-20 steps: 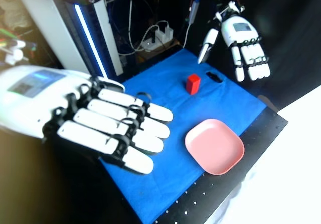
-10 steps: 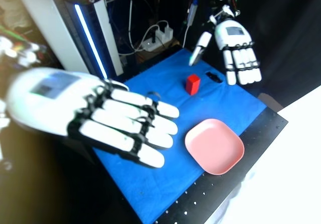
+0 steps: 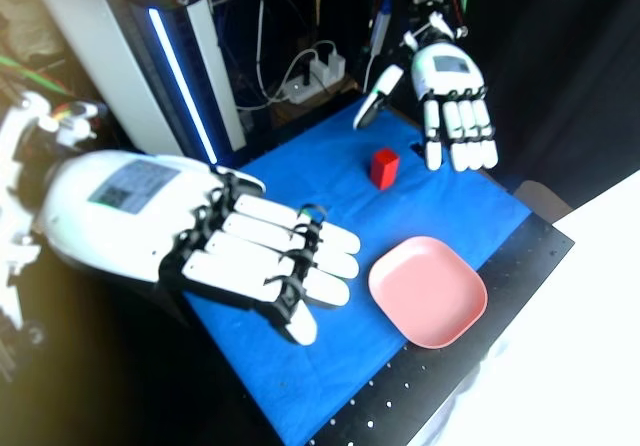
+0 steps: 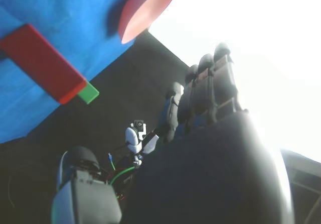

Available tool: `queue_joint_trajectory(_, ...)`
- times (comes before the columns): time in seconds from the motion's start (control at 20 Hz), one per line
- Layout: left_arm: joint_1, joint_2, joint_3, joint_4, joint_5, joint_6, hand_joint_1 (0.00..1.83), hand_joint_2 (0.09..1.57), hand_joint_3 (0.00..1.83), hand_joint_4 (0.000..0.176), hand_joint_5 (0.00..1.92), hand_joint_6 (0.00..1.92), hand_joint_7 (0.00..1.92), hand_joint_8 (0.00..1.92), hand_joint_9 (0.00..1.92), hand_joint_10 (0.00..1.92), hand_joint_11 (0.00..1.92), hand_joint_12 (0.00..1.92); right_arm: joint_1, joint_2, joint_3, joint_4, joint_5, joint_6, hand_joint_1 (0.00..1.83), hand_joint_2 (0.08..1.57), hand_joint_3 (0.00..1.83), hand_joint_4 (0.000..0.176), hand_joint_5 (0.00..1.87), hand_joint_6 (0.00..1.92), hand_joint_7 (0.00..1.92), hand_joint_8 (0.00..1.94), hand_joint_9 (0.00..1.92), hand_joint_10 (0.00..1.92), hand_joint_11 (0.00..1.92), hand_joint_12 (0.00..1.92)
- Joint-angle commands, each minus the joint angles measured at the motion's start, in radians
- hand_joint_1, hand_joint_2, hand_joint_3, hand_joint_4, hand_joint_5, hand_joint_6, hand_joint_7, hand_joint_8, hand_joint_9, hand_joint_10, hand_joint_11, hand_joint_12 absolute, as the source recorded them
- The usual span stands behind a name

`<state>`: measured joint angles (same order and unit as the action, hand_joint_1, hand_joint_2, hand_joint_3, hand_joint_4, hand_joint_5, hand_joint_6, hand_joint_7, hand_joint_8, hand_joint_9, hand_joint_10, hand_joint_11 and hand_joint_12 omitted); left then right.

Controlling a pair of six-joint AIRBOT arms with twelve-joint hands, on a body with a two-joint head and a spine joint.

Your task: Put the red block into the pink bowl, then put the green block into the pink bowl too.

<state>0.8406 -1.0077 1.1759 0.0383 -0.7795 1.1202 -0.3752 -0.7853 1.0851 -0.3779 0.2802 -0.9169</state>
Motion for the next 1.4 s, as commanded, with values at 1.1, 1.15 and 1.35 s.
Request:
queue_joint_trajectory(1.1, 0.013, -0.104, 0.110, -0.003, -0.071, -0.182, 0.72, 0.95, 0.00, 0.000, 0.87, 0.01, 0.99, 0.02, 0.96, 0.22, 0.38, 1.33, 0.006, -0.002, 0.006, 0.021, 0.106, 0.001, 0.06, 0.94, 0.00, 0.004, 0.00, 0.00, 0.10, 0.00, 0.13, 0.01, 0.00, 0.77)
queue_joint_trajectory(1.15, 0.015, -0.106, 0.110, -0.003, -0.073, -0.184, 0.73, 0.95, 0.00, 0.000, 0.89, 0.00, 1.02, 0.01, 0.95, 0.32, 0.42, 1.35, 0.006, -0.002, 0.006, 0.022, 0.106, 0.001, 0.04, 0.95, 0.00, 0.000, 0.00, 0.00, 0.11, 0.01, 0.14, 0.01, 0.00, 0.82)
queue_joint_trajectory(1.35, 0.018, -0.113, 0.110, 0.000, -0.081, -0.191, 0.82, 0.98, 0.00, 0.000, 1.07, 0.07, 1.16, 0.05, 0.97, 0.43, 0.55, 1.38, 0.006, -0.002, 0.007, 0.024, 0.106, 0.001, 0.04, 0.96, 0.00, 0.004, 0.00, 0.00, 0.13, 0.01, 0.16, 0.01, 0.00, 0.85)
